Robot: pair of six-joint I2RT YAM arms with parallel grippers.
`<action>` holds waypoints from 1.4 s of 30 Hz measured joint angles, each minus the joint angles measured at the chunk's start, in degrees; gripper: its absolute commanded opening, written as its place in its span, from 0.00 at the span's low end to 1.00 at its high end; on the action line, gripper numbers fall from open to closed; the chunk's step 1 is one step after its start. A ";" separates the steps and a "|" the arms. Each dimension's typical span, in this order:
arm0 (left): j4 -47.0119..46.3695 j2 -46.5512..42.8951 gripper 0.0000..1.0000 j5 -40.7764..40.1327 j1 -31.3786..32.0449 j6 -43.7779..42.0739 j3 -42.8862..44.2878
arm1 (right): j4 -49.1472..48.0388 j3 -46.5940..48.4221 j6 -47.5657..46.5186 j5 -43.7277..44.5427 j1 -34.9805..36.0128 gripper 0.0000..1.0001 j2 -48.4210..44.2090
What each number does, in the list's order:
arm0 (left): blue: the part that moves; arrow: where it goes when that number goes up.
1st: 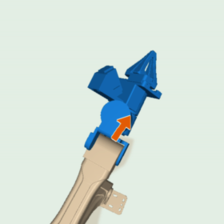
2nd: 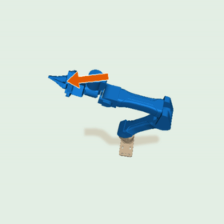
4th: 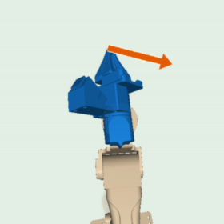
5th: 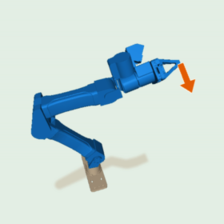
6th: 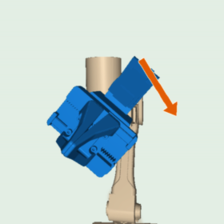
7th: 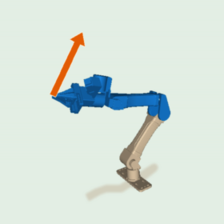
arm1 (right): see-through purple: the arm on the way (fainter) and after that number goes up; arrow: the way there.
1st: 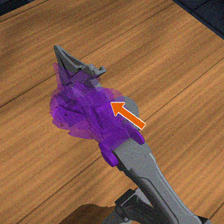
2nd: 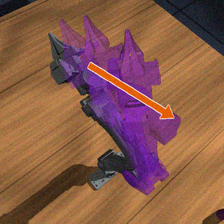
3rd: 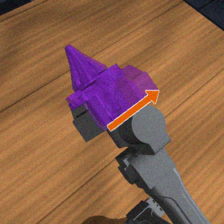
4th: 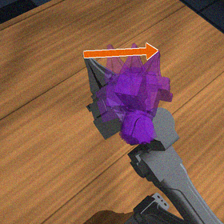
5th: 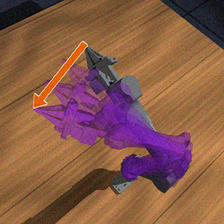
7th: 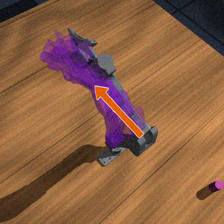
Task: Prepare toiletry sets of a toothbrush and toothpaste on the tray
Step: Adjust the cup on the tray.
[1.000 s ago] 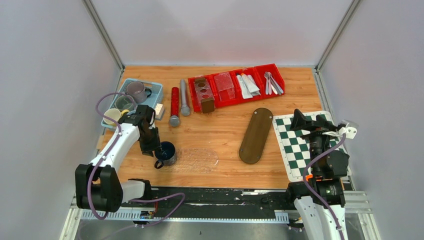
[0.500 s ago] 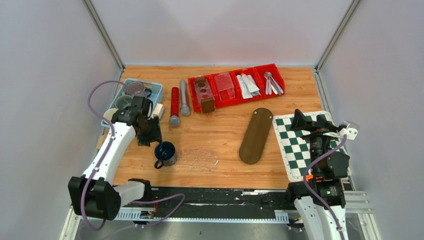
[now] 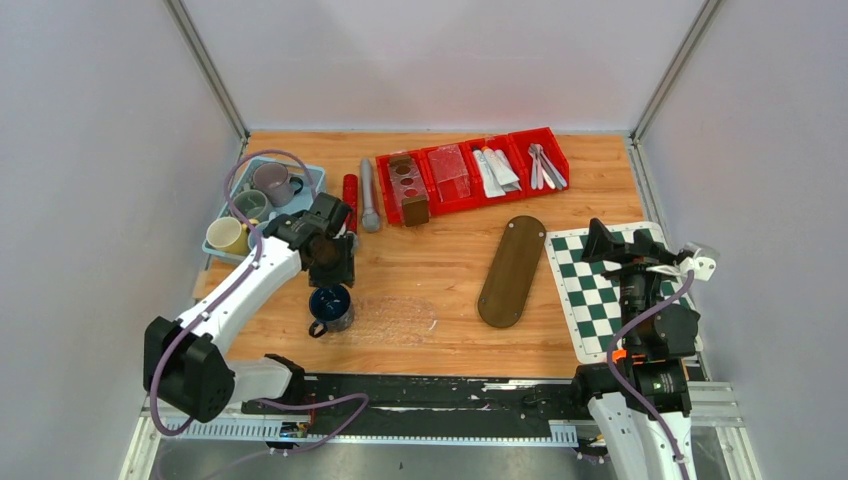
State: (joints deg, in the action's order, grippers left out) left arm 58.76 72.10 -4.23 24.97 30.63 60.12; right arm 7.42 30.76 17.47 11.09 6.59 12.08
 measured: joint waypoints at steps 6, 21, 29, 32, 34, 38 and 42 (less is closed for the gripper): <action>-3.89 0.85 0.39 -0.68 0.07 2.67 -5.29 | -0.02 0.00 0.00 0.22 0.00 1.00 -0.57; -6.40 -1.92 0.00 -0.98 0.07 9.27 -9.25 | -0.02 0.00 0.00 0.39 0.02 1.00 -0.59; -3.50 -6.64 0.00 -0.98 0.09 16.35 -9.99 | -0.02 0.00 0.00 0.39 0.02 1.00 -0.63; -2.89 -7.06 0.00 -1.07 0.09 18.99 -9.99 | -0.02 0.00 0.00 0.39 0.02 1.00 -0.87; -2.73 -7.04 0.00 -1.42 0.09 20.61 -9.99 | -0.02 0.00 -0.02 0.42 0.04 1.00 -1.16; -2.10 -6.64 0.00 -2.49 0.09 24.39 -9.99 | -0.02 0.00 -0.17 0.81 0.04 1.00 -1.55; -0.74 -5.42 0.00 -3.85 0.09 28.24 -9.99 | -0.02 0.00 -0.50 1.03 0.31 1.00 -1.99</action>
State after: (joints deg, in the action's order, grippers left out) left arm 58.02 66.67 -8.08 25.06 58.87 50.13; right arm 7.40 30.76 16.97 12.12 6.90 10.09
